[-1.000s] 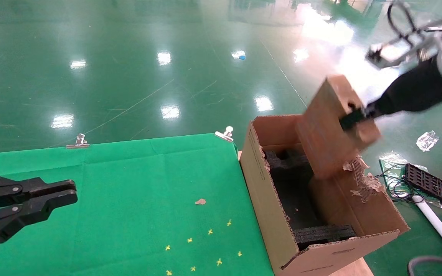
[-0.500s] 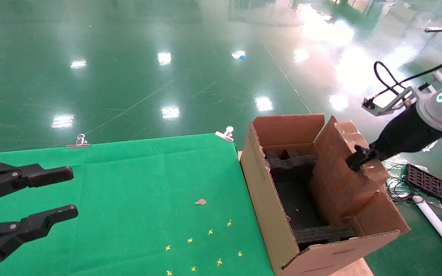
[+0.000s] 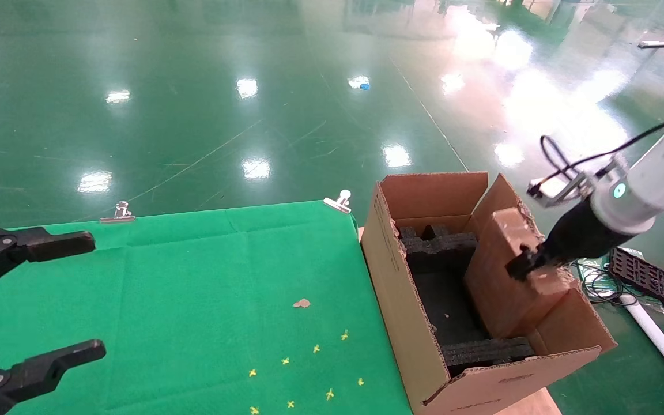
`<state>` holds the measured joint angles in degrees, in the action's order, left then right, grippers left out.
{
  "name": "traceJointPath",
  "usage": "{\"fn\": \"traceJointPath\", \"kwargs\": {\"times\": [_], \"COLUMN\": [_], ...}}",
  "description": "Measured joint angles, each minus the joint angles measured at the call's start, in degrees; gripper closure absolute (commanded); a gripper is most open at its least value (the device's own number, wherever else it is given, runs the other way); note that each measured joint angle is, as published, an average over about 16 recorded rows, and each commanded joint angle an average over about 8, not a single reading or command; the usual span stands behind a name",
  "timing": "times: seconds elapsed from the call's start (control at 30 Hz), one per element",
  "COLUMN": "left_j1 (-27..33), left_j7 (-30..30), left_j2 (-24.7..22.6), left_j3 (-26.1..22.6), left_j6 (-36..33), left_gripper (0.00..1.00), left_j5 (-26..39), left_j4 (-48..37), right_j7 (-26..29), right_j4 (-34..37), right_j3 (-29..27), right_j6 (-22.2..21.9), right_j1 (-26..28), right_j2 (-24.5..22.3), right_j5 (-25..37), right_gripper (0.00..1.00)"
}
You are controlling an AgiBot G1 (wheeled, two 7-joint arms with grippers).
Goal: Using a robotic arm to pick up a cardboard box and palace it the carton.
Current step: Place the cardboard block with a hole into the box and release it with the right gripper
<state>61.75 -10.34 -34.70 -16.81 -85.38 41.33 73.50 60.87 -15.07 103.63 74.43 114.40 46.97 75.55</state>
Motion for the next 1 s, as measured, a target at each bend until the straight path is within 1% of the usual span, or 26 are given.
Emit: {"fn": "traceJointPath", "kwargs": {"times": [0.3, 0.53, 0.57, 0.8, 0.83, 1.0], "left_j1": [0.0, 0.0, 0.0, 0.0, 0.0, 0.0], "left_j7": [0.0, 0.0, 0.0, 0.0, 0.0, 0.0], "left_j2": [0.0, 0.0, 0.0, 0.0, 0.0, 0.0], "left_j3": [0.0, -0.1, -0.1, -0.1, -0.1, -0.1], "left_j6": [0.0, 0.0, 0.0, 0.0, 0.0, 0.0], "left_gripper": [0.00, 0.00, 0.00, 0.00, 0.00, 0.00], "left_j5": [0.0, 0.0, 0.0, -0.1, -0.1, -0.1], "left_j4": [0.0, 0.0, 0.0, 0.0, 0.0, 0.0], "right_j7": [-2.8, -5.0, -5.3, -6.4, -6.6, -7.0], "right_j4": [3.4, 6.1, 6.5, 9.2, 9.5, 10.9], "right_j3": [-1.7, -2.6, -2.6, -2.6, -2.6, -2.4], "right_j6": [-6.1, -9.8, -10.2, -10.9, -10.9, -10.5], "right_j1": [-7.6, -11.7, -12.1, -13.5, -13.5, -13.4], "right_j2": [0.9, 2.0, 2.2, 3.7, 3.9, 4.7], "right_j5": [-3.0, -4.5, -4.5, -4.5, -4.5, -4.2], "right_gripper": [1.00, 1.00, 0.97, 0.09, 0.00, 0.00]}}
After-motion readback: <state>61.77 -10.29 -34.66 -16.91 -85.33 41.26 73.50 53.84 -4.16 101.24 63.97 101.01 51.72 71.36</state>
